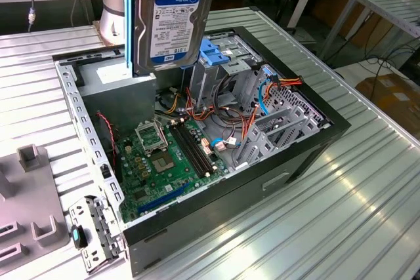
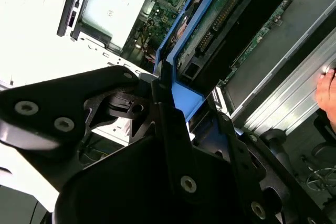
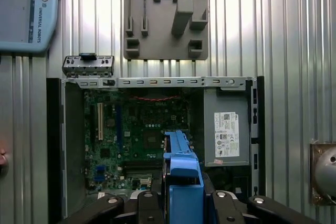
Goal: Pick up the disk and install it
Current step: 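Insert the disk into the insertion slot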
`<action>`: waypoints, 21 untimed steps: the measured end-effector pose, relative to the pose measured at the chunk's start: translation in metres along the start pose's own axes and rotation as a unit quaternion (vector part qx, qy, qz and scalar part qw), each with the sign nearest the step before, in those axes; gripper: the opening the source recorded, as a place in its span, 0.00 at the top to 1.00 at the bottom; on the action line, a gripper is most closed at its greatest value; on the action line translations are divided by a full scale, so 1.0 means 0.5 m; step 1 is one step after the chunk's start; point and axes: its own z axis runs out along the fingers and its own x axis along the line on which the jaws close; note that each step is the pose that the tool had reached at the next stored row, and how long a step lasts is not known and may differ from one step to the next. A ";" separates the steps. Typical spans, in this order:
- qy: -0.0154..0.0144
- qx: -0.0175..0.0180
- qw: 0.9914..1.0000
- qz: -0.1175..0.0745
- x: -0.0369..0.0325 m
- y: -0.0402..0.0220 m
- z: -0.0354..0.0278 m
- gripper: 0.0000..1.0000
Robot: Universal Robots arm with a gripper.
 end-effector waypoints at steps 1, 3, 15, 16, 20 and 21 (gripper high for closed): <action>0.000 0.000 1.000 0.000 0.000 0.000 0.000 0.63; 0.000 0.000 1.000 0.000 0.000 0.000 0.000 0.63; 0.000 0.000 1.000 0.000 0.006 0.005 0.000 0.63; 0.000 0.000 1.000 0.000 0.007 0.005 0.000 0.63; 0.000 0.000 1.000 0.000 0.015 0.005 0.000 0.63; 0.000 0.000 1.000 0.000 0.017 0.005 0.000 0.63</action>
